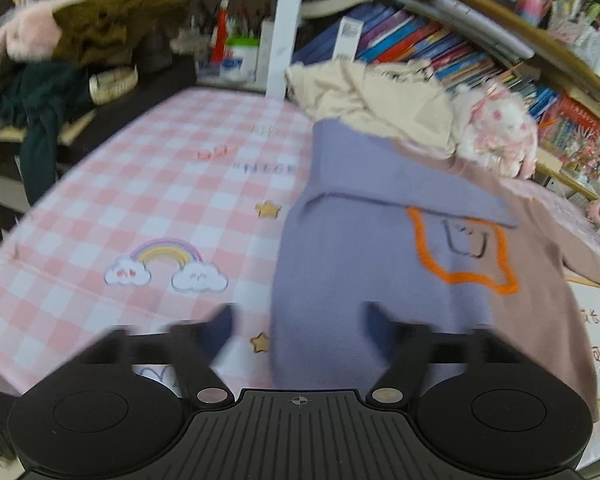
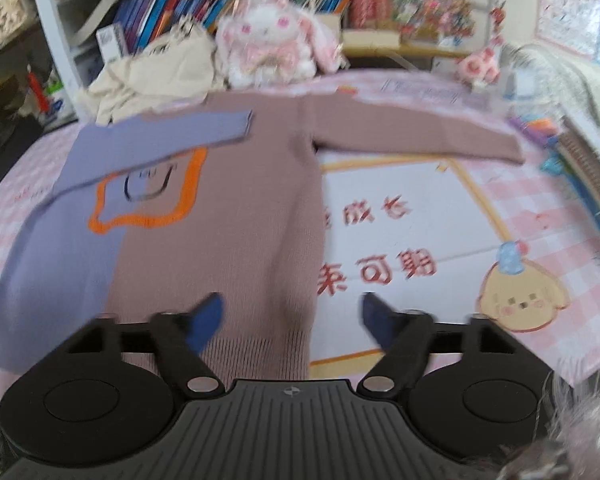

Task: Fold clothes
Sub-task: 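Press the lavender side flat with the left gripper and release, then reach the right gripper toward the mauve sleeve cuff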

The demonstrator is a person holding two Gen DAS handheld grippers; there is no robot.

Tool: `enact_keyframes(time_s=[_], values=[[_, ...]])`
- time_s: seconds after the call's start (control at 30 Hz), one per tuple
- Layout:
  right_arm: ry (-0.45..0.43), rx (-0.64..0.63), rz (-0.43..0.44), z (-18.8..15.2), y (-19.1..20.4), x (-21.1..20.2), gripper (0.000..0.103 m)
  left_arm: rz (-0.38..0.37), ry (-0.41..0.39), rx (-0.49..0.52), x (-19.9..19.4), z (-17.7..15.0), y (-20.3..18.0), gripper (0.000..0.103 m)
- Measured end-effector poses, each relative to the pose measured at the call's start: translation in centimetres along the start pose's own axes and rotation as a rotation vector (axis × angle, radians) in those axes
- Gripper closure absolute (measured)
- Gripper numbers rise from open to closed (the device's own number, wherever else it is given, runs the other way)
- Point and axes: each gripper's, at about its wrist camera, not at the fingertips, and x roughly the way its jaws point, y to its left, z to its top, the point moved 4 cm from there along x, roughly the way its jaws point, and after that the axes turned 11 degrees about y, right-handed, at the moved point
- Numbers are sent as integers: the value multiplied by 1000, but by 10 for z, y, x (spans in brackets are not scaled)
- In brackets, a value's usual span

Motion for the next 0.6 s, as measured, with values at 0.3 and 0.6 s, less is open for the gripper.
enact_keyframes(time_s=[0.3, 0.6], values=[[-10, -2, -72, -10, 7, -14, 7, -3, 9, 185, -7, -17, -40, 5], [-14, -13, -123, -22, 7, -27, 7, -31, -8, 236, -13, -28, -54, 5]])
